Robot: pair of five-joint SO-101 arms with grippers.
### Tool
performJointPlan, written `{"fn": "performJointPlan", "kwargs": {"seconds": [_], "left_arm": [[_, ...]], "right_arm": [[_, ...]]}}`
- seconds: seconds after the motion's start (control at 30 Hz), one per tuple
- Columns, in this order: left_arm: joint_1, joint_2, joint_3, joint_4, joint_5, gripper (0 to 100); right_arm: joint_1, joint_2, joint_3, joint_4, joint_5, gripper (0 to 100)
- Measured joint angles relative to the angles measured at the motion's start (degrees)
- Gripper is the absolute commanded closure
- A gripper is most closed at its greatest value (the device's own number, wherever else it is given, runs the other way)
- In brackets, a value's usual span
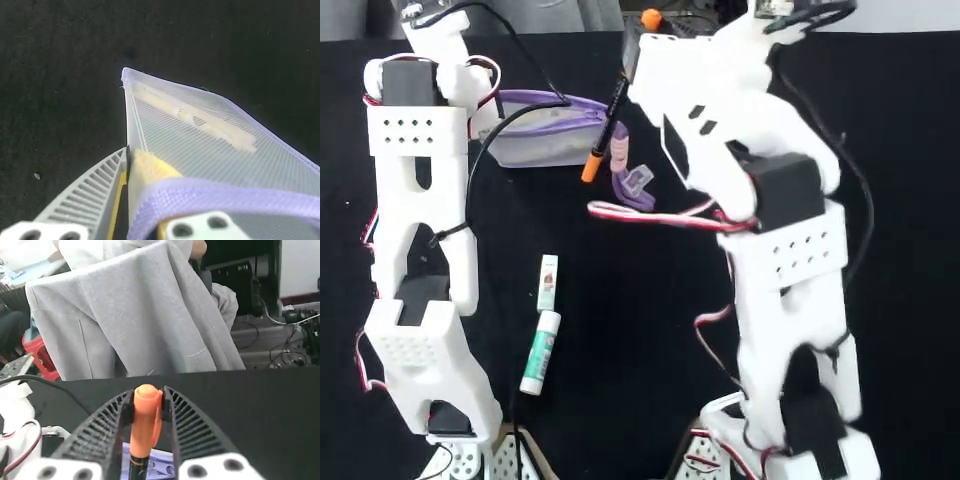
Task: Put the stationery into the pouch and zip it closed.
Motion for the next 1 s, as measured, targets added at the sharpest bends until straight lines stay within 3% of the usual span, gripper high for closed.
{"fn": "performJointPlan", "kwargs": {"seconds": [0.17, 0.47, 0.77, 1.0], "left_arm": [[-0.97, 0.0, 0.0, 0.0, 0.0, 97], [-0.97, 0.0, 0.0, 0.0, 0.0, 97], [-0.97, 0.0, 0.0, 0.0, 0.0, 97], [-0.97, 0.0, 0.0, 0.0, 0.0, 97]], "right_arm": [[-0.09, -10.37, 15.82, -16.09, 0.0, 98.8], [-0.09, -22.59, 48.09, -59.6, 0.0, 98.8], [-4.84, -24.44, 58.29, -72.79, 0.97, 98.8], [-11.69, -24.53, 68.22, -85.19, 16.35, 98.8]]}}
